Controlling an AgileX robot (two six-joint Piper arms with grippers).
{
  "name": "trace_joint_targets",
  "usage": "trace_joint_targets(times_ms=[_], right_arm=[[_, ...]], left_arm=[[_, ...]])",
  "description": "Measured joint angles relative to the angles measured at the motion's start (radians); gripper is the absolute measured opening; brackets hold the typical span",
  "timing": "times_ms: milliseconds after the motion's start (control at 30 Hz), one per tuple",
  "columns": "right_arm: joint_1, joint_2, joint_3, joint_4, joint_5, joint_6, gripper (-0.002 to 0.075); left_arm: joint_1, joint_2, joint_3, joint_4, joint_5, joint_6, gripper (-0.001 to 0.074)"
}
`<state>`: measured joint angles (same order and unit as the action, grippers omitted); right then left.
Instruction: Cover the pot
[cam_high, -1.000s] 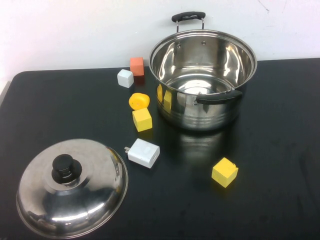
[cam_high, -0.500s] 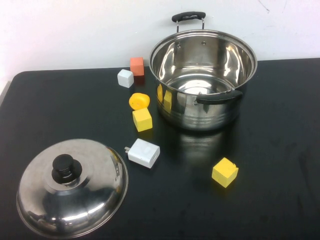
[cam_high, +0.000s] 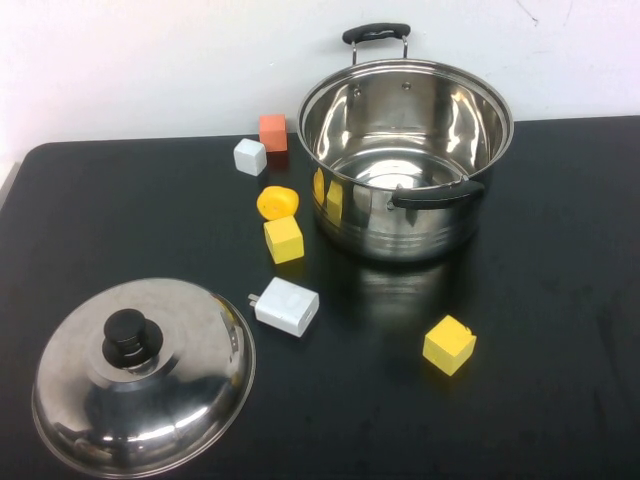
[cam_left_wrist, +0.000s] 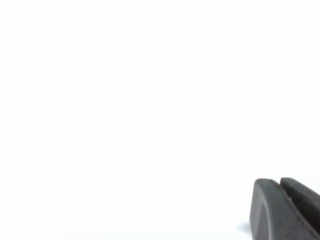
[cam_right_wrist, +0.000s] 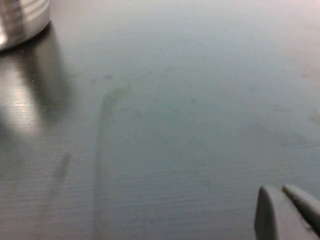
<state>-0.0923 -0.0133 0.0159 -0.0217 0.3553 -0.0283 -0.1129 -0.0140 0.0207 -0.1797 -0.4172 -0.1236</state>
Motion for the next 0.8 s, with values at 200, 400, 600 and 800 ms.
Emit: trace_joint_targets(times_ms=[200, 400, 600, 800], right_arm=[[0.000, 0.000, 0.000, 0.000, 0.000, -0.001, -0.0002], [0.000, 0.000, 0.000, 0.000, 0.000, -0.001, -0.0002], [0.000, 0.000, 0.000, 0.000, 0.000, -0.001, -0.0002], [0.000, 0.000, 0.000, 0.000, 0.000, -0.001, -0.0002]], left_arm=[[0.000, 0.019, -0.083, -0.159, 0.132, 0.081, -0.0001], [0.000, 0.227, -0.289, -0.167, 0.219, 0.173, -0.0001], [0.000, 0.517, -0.437, -0.053, 0.151, 0.201, 0.0028], [0.000, 0.833, -0.514, 0.116, 0.085, 0.096, 0.0346]])
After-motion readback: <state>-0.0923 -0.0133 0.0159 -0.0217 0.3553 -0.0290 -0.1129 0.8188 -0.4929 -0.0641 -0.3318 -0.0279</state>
